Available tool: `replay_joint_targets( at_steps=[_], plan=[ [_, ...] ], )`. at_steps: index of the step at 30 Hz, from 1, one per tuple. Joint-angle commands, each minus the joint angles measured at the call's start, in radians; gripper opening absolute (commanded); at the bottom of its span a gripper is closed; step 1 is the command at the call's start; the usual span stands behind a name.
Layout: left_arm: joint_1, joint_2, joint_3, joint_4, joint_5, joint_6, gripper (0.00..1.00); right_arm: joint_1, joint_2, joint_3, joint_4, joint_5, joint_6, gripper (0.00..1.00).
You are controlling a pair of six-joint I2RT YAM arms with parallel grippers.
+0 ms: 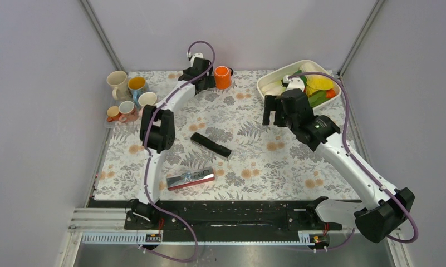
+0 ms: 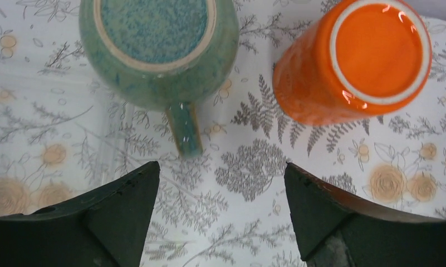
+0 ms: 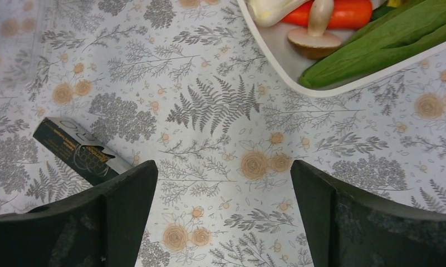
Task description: Turn the mug right side up
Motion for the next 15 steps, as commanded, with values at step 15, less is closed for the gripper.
replay_joint_targets(
  at_steps=[15],
  plan=[
    [0.081,0.256,0.413,-0.145,0.099,-0.037,0.46,-0.009,-0.062,0.077,-0.042,0.177,-0.051,1.0]
  ],
)
